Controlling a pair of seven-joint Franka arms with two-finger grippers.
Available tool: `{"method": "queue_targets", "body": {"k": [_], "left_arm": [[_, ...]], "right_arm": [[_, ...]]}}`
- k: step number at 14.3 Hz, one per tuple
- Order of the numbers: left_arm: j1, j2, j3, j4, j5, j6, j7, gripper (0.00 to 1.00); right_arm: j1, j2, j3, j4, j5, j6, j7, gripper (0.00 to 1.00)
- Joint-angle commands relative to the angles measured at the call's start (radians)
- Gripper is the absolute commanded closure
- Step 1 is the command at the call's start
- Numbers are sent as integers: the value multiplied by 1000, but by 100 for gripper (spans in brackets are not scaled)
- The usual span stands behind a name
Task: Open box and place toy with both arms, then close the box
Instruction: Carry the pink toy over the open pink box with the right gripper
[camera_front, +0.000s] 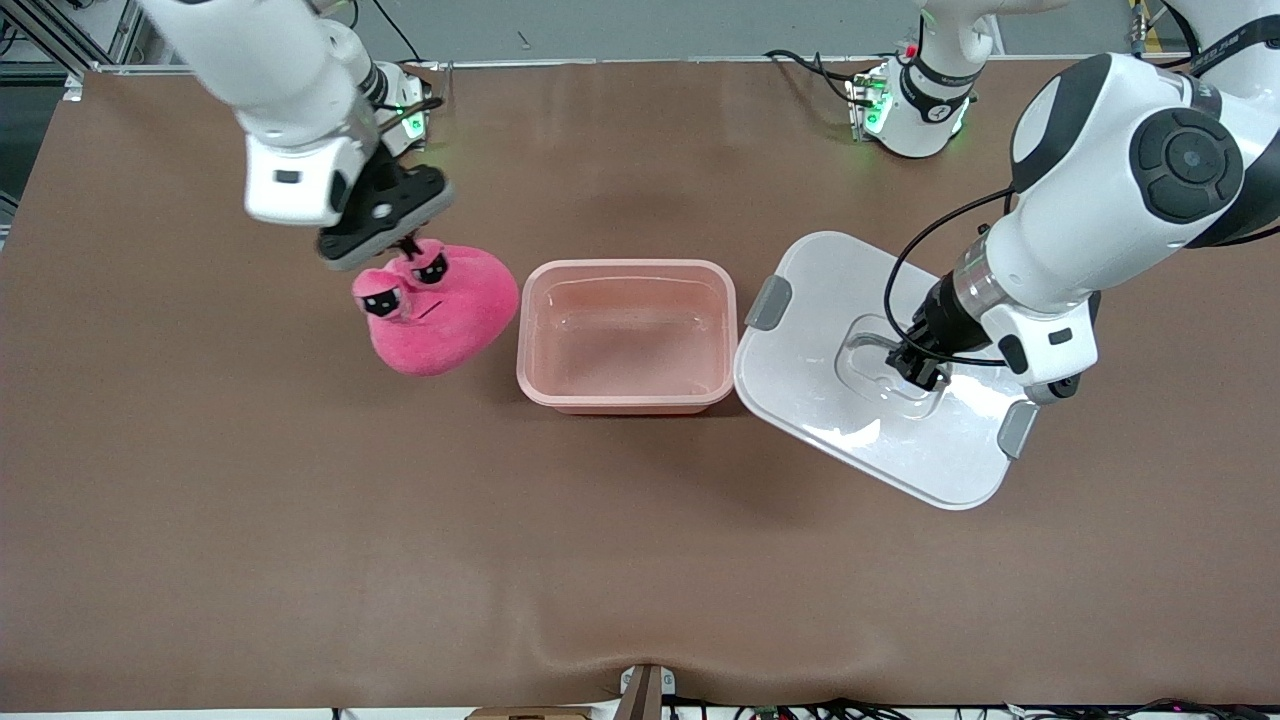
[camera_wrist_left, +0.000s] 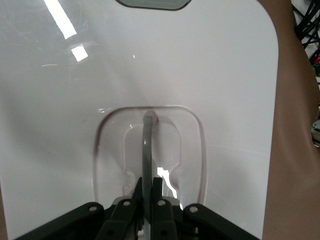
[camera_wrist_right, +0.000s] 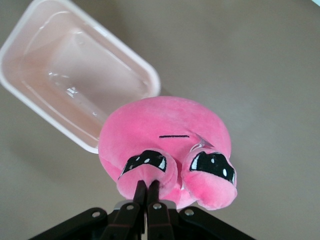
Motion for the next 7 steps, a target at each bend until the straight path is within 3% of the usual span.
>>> {"method": "queue_targets", "body": {"k": [1, 4, 7], "left_arm": [[3, 5, -4, 28, -33, -45, 30, 100], [9, 2, -3, 28, -77, -45, 35, 100], [11, -5, -3, 28, -102, -71, 36, 100]], "right_arm": [[77, 67, -15, 91, -9, -10, -17, 100], [154, 81, -15, 99, -65, 24, -55, 100], [217, 90, -15, 99, -194, 91, -201, 100]]}}
